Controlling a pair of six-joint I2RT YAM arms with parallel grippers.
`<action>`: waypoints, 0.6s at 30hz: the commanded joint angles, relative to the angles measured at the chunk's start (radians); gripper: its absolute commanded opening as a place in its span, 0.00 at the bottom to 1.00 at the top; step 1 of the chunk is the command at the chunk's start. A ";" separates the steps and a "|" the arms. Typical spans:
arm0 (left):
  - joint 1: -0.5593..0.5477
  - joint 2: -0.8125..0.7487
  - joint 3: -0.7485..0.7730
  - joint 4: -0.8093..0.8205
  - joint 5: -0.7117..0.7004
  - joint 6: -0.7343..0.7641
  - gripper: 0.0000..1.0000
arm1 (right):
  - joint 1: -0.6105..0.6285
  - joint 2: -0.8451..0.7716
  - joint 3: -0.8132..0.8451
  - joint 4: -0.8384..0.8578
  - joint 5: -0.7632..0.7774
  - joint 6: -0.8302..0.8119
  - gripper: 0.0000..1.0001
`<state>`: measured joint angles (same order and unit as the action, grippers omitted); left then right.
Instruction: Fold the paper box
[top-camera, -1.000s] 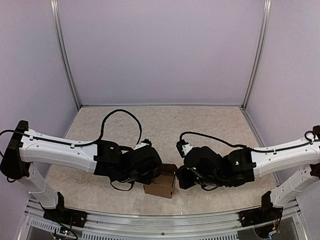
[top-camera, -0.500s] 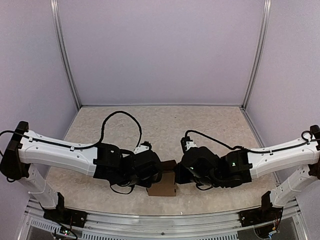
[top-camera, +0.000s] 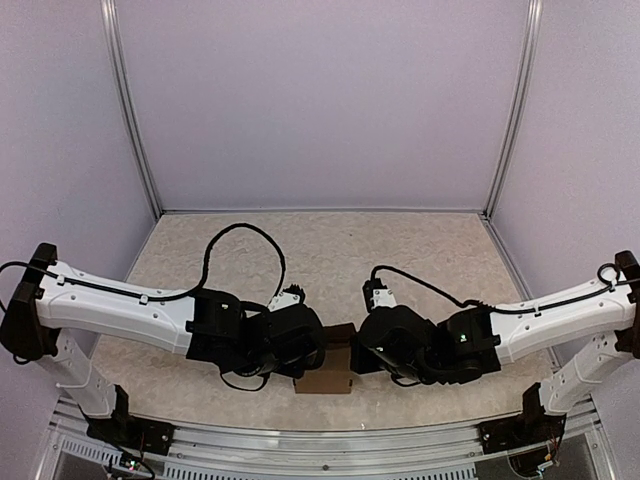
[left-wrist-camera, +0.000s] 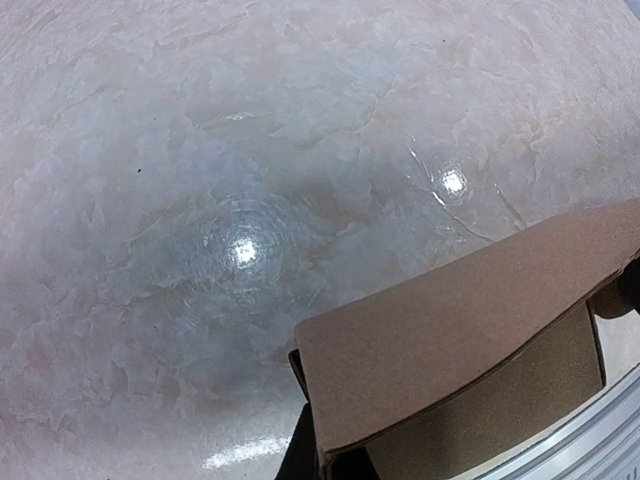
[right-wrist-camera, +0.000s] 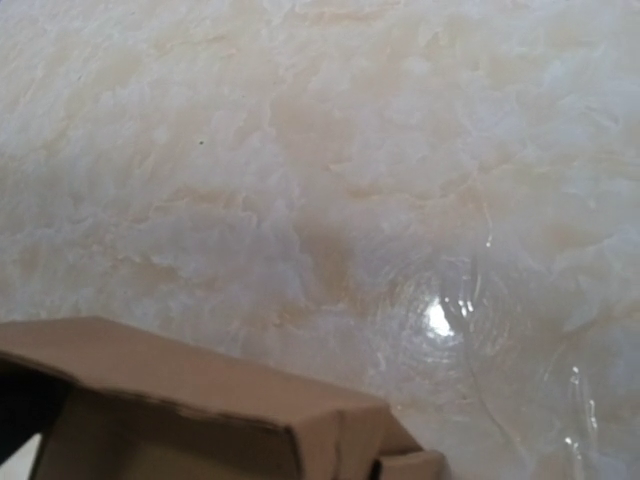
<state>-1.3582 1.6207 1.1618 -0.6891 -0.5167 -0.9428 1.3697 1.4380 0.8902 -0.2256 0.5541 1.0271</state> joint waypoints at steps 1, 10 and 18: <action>-0.023 0.012 0.018 0.074 0.032 -0.002 0.00 | 0.039 0.025 -0.022 0.053 -0.017 0.009 0.00; -0.027 0.027 0.033 0.069 0.038 -0.005 0.00 | 0.078 0.053 -0.044 0.042 0.049 0.028 0.00; -0.034 0.024 0.032 0.061 0.037 -0.014 0.00 | 0.108 0.093 -0.056 0.037 0.093 0.033 0.00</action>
<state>-1.3643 1.6253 1.1641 -0.6895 -0.5259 -0.9501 1.4441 1.4769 0.8646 -0.1883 0.7017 1.0492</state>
